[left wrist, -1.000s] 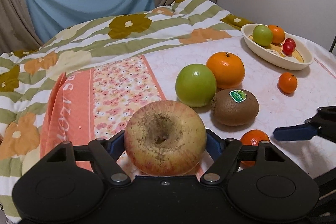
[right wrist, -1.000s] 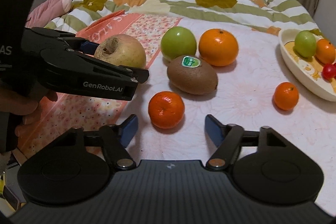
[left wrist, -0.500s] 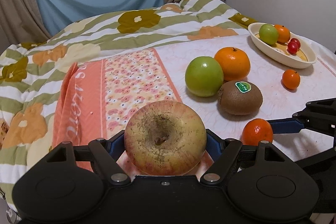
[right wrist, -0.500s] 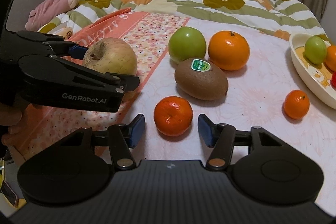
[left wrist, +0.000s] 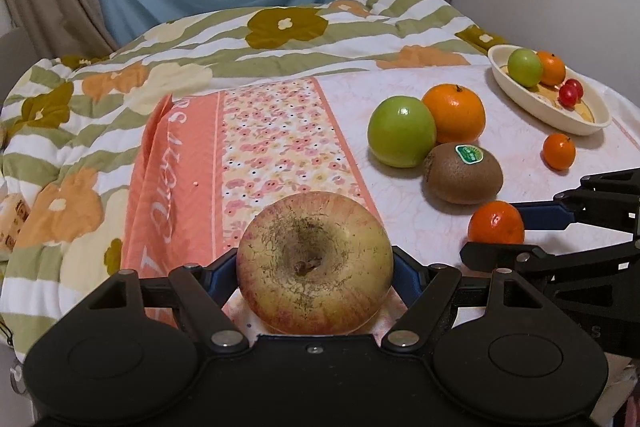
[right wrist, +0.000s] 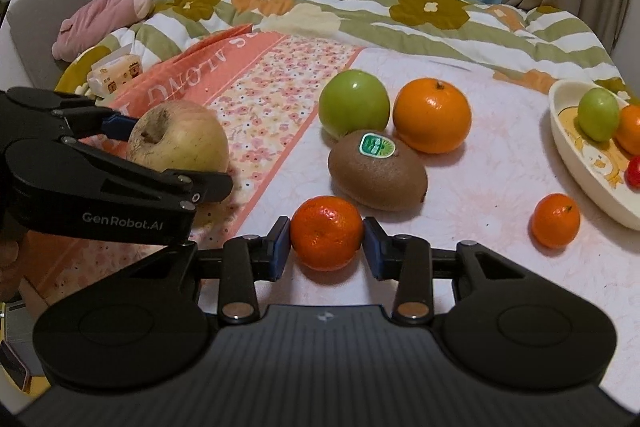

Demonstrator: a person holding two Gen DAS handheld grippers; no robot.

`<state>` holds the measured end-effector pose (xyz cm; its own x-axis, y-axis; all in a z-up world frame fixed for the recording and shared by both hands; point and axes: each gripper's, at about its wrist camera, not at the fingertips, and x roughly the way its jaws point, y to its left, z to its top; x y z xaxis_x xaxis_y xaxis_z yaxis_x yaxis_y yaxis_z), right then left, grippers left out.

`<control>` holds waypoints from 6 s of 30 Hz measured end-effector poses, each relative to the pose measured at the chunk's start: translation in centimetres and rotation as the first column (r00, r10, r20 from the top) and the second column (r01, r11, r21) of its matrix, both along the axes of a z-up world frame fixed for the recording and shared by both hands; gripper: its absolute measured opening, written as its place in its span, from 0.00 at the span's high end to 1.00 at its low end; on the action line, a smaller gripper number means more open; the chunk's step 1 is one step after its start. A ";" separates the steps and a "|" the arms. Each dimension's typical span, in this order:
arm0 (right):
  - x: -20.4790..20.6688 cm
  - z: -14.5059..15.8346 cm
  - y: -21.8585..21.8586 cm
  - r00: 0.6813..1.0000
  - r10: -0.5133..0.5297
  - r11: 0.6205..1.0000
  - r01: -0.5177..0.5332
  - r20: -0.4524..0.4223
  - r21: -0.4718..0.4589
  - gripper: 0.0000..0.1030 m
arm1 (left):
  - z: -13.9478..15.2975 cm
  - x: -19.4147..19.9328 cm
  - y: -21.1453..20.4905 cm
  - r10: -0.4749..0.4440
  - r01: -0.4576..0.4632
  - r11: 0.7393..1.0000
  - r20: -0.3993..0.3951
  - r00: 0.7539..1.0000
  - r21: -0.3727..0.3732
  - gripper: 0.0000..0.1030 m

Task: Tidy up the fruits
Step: 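Grasp the large red apple with the left gripper while the right gripper grasps a tangerine, then carry the red apple and tangerine to the bowl and release them, then withdraw both open grippers from the bowl toward the kiwi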

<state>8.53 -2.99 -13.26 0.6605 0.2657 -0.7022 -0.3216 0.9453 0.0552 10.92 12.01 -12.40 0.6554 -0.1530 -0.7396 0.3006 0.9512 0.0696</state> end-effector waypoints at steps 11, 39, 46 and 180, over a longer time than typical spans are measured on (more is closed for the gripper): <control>-1.4 3.3 -2.7 0.999 -0.011 1.000 0.010 0.037 0.019 0.48 | 3.4 -1.6 -1.5 0.030 -0.030 1.000 0.037 0.999 -0.009 0.22; -1.1 10.4 -22.3 0.985 -0.140 0.990 0.139 0.100 0.018 0.48 | 9.5 -1.7 -17.1 -0.001 0.007 0.996 0.071 0.997 -0.086 0.22; 1.1 9.9 -27.1 0.986 -0.130 0.992 0.130 0.102 0.004 0.48 | 8.7 0.5 -21.7 -0.010 0.015 0.995 0.054 0.998 -0.096 0.22; -2.4 6.5 -15.5 0.910 -0.414 0.910 0.412 0.027 0.053 0.00 | 3.9 0.1 -10.4 -0.099 0.099 0.995 0.067 0.993 0.000 0.03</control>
<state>6.09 -18.47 -6.76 0.7433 -0.0056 -0.6689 0.0944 0.9909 0.0965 10.98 1.64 -8.52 0.6846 -0.2224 -0.6941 0.3883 0.9172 0.0891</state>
